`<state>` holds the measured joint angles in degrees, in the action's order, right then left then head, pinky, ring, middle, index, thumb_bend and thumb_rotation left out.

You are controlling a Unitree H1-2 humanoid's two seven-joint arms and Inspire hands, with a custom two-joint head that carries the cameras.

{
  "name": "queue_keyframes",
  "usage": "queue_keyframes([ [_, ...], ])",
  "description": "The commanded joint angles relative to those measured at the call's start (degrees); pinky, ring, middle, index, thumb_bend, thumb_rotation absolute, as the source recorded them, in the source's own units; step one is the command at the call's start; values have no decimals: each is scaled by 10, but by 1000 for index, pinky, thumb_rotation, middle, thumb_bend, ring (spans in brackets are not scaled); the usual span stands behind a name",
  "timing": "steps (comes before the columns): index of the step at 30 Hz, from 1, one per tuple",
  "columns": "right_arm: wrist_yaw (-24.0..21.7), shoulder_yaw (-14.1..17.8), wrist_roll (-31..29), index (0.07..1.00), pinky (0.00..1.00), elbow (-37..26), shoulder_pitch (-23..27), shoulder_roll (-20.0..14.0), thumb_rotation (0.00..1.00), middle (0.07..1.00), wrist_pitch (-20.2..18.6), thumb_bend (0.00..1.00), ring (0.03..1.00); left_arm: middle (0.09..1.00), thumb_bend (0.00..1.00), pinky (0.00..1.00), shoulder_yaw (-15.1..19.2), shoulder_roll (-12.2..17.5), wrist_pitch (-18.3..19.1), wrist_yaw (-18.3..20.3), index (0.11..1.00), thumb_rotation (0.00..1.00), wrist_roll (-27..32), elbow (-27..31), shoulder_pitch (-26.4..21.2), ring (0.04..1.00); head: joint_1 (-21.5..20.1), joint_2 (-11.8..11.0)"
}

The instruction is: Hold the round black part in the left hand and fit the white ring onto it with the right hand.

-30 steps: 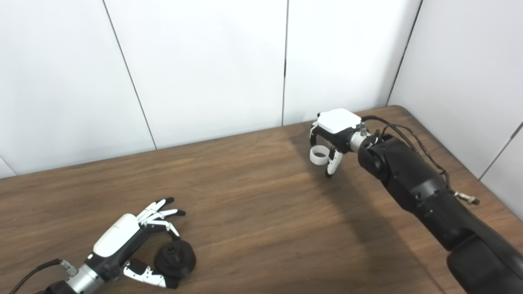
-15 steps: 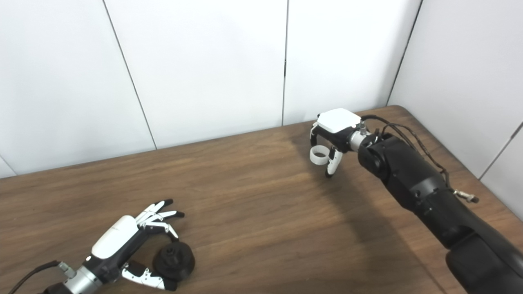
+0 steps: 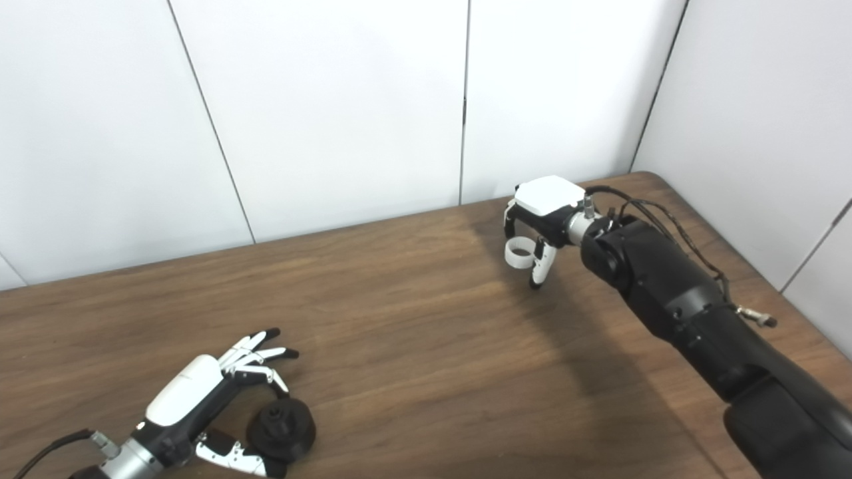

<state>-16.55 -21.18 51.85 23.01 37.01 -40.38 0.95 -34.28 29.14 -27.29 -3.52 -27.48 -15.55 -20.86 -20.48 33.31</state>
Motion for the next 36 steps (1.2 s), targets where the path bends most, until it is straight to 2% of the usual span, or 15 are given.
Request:
queue_keyframes([
  [1, 1, 5, 0, 665, 1000, -5, 35, -11, 211, 874, 4, 846, 989, 867, 524, 1000, -2, 17, 4, 29, 480, 59, -12, 9, 9, 1000, 0, 3],
  [11, -42, 8, -27, 662, 1000, 1, 41, -4, 228, 877, -11, 893, 1000, 872, 525, 1000, 27, 8, 4, 63, 481, 58, -13, 28, 25, 1000, 3, 10],
  [18, -67, 7, -35, 638, 996, 0, 46, -3, 222, 874, -20, 932, 997, 872, 524, 1000, 32, 7, 4, 66, 481, 57, -12, 28, 27, 1000, 3, 9],
  [26, -73, 8, -44, 622, 1000, 3, 48, -5, 205, 880, -22, 955, 1000, 872, 524, 1000, 44, 0, 4, 81, 481, 58, -13, 32, 31, 1000, 5, 8],
  [36, -72, 4, -42, 624, 1000, -2, 48, -7, 202, 878, -20, 943, 1000, 871, 524, 1000, 45, 0, 4, 80, 481, 58, -16, 34, 32, 1000, 6, 9],
])
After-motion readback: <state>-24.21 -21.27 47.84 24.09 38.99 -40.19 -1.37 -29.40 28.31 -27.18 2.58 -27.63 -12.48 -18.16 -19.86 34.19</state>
